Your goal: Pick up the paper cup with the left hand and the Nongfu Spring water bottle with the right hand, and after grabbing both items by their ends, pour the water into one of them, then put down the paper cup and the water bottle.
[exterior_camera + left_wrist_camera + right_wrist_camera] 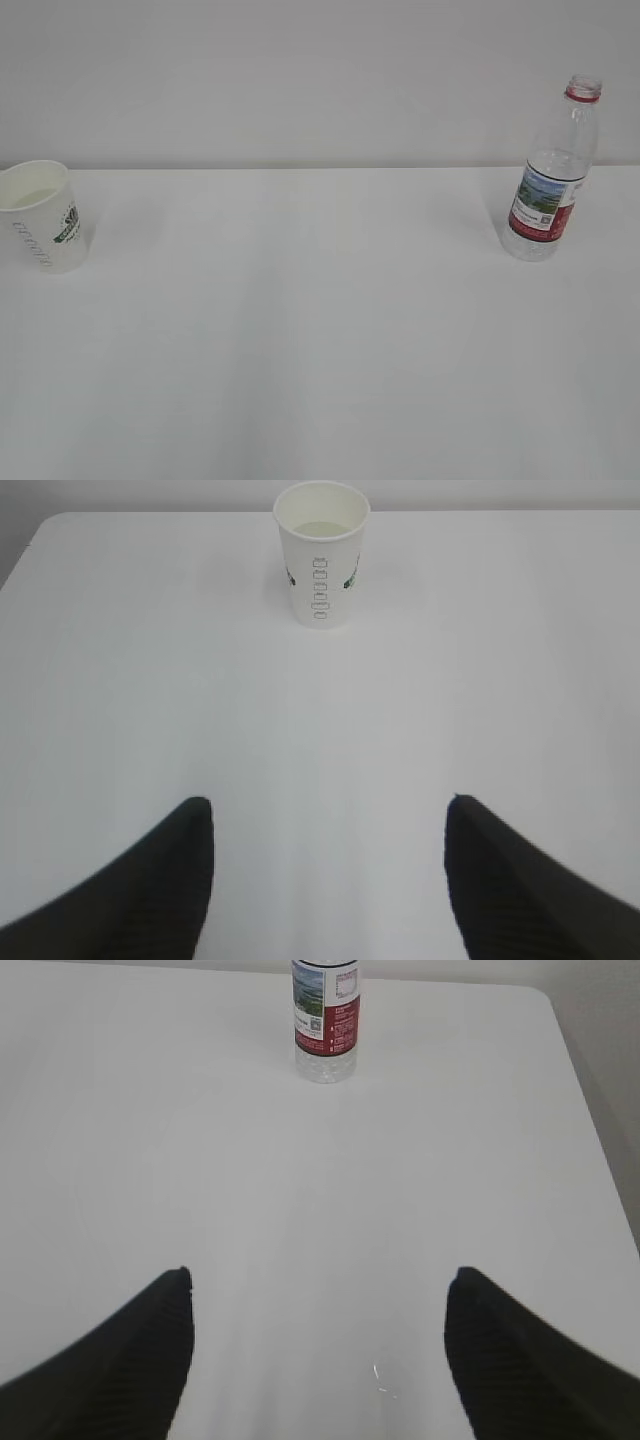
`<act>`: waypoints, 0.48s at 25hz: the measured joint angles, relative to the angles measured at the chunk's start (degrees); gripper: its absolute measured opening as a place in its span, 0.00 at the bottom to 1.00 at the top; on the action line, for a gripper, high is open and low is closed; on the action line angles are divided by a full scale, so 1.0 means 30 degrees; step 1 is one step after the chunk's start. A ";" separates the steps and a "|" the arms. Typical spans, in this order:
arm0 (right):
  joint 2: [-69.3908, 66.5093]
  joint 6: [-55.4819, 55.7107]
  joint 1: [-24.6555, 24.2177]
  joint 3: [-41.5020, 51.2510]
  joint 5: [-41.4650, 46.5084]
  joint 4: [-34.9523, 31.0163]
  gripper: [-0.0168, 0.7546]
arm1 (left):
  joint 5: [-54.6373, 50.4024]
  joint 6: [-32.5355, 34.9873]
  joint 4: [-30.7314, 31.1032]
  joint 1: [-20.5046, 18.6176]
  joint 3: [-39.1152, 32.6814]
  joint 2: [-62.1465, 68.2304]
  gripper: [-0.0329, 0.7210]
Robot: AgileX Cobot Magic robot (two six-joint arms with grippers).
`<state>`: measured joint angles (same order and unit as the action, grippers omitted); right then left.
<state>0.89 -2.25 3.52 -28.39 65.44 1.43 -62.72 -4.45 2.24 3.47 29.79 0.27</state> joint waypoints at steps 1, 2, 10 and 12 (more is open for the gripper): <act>0.0000 0.0000 0.0000 0.0000 0.0000 0.0000 0.78 | 0.0000 0.0000 0.0000 0.0000 0.0000 0.0000 0.74; 0.0000 0.0000 0.0000 0.0000 0.0000 0.0000 0.78 | 0.0000 0.0000 -0.0012 0.0000 0.0000 0.0000 0.74; 0.0000 0.0000 0.0000 0.0000 0.0000 0.0000 0.78 | 0.0000 0.0000 -0.0043 0.0000 0.0000 0.0000 0.74; 0.0000 0.0000 0.0000 0.0000 0.0000 0.0000 0.78 | 0.0000 0.0031 -0.0043 0.0000 0.0000 0.0000 0.74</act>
<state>0.89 -2.25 3.52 -28.39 65.44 1.43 -62.72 -4.36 2.11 3.47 29.79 0.27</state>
